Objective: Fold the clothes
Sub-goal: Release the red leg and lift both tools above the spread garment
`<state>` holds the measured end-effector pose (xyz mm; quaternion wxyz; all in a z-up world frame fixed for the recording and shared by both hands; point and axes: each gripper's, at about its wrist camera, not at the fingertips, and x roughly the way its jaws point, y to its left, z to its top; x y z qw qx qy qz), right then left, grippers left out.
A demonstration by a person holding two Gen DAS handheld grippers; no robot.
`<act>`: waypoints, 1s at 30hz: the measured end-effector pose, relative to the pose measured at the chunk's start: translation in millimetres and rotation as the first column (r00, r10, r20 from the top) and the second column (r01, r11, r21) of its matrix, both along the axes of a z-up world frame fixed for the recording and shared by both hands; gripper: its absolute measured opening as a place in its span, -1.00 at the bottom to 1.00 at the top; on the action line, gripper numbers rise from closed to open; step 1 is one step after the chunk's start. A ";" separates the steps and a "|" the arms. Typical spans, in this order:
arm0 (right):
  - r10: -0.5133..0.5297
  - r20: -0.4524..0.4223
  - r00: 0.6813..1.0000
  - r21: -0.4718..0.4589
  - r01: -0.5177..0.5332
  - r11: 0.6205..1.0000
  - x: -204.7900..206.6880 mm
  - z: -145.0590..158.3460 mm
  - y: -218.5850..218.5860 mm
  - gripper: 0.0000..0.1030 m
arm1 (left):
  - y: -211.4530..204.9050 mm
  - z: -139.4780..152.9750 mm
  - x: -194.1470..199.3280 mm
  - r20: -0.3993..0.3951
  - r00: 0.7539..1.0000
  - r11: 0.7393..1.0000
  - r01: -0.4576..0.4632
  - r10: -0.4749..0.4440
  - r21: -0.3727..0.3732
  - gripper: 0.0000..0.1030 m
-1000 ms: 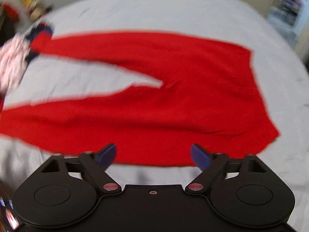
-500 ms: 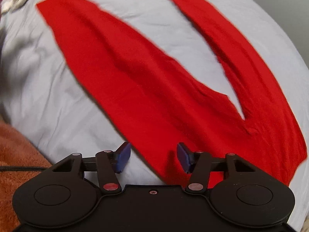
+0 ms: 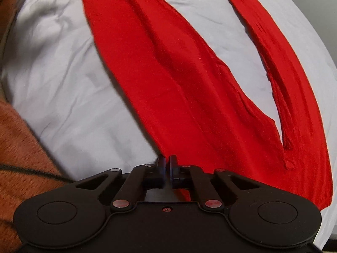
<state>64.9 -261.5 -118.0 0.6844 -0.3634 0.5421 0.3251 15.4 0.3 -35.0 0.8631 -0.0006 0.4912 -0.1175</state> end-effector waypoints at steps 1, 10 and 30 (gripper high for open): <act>0.008 -0.010 1.000 -0.004 -0.008 1.000 -2.1 -0.1 -0.5 -0.94 | -0.1 -0.7 -0.8 -0.002 1.000 1.000 0.002 -0.002 0.001 0.32; -0.095 -0.041 0.995 0.119 0.100 0.988 -4.5 21.2 -18.8 -0.59 | 0.0 -2.0 -2.9 -0.020 1.000 1.000 -0.002 0.002 -0.004 0.32; -0.914 0.126 0.386 0.525 0.756 0.391 -12.2 130.0 -81.4 0.37 | -25.2 1.3 6.9 0.009 1.000 0.999 -0.026 0.026 0.018 0.32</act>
